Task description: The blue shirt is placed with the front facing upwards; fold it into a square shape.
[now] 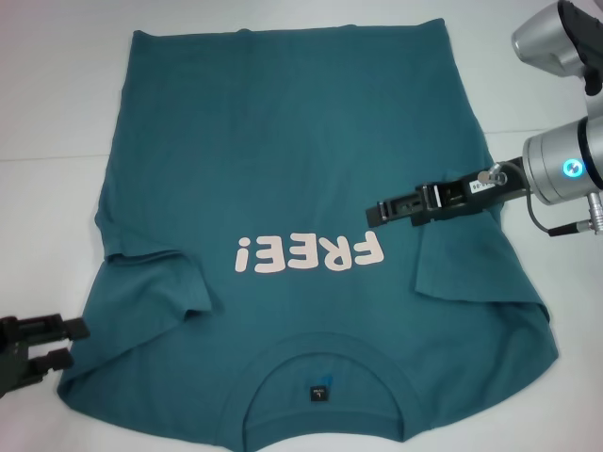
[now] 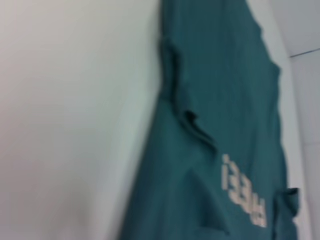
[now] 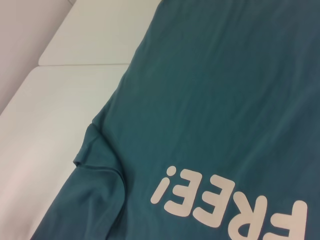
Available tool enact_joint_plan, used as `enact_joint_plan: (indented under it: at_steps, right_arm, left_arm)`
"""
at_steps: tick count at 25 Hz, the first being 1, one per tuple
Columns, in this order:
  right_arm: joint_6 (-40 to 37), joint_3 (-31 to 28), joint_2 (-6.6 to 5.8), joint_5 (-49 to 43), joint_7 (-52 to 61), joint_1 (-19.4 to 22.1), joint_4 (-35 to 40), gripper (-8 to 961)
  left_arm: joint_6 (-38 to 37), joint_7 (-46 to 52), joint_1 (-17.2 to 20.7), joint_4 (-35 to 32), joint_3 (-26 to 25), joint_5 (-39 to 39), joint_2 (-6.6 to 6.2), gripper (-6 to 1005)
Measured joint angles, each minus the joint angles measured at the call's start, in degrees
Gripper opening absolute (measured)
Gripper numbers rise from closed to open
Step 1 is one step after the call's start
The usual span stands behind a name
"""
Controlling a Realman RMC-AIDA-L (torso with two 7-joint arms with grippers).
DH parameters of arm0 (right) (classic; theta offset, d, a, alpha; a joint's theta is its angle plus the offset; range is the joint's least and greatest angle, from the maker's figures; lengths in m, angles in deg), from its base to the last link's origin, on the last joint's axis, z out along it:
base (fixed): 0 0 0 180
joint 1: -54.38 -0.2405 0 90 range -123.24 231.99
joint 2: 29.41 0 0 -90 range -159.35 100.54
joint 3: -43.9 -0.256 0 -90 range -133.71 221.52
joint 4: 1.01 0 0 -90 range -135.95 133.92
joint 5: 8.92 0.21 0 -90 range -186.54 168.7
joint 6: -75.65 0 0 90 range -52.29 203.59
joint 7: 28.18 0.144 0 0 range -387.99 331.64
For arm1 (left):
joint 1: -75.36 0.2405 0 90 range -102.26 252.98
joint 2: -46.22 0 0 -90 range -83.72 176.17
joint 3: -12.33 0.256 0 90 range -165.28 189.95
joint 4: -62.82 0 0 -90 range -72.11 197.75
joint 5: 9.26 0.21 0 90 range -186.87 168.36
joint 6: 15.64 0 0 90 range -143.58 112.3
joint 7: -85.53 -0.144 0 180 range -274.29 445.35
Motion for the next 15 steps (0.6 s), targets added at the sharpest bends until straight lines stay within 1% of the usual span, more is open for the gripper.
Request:
enact_joint_plan:
  at_steps: [7, 15]
  right_arm:
    - [0.0, 0.0, 0.0, 0.0, -0.1, 0.6, 0.0, 943]
    - [0.1, 0.0, 0.0, 0.0, -0.1, 0.7, 0.0, 942]
  left_arm:
    - [2.7, 0.6, 0.0, 0.1, -0.3, 4.1, -0.09, 539]
    - [5.5, 1.3, 0.1, 0.8, -0.4, 5.9, -0.01, 539]
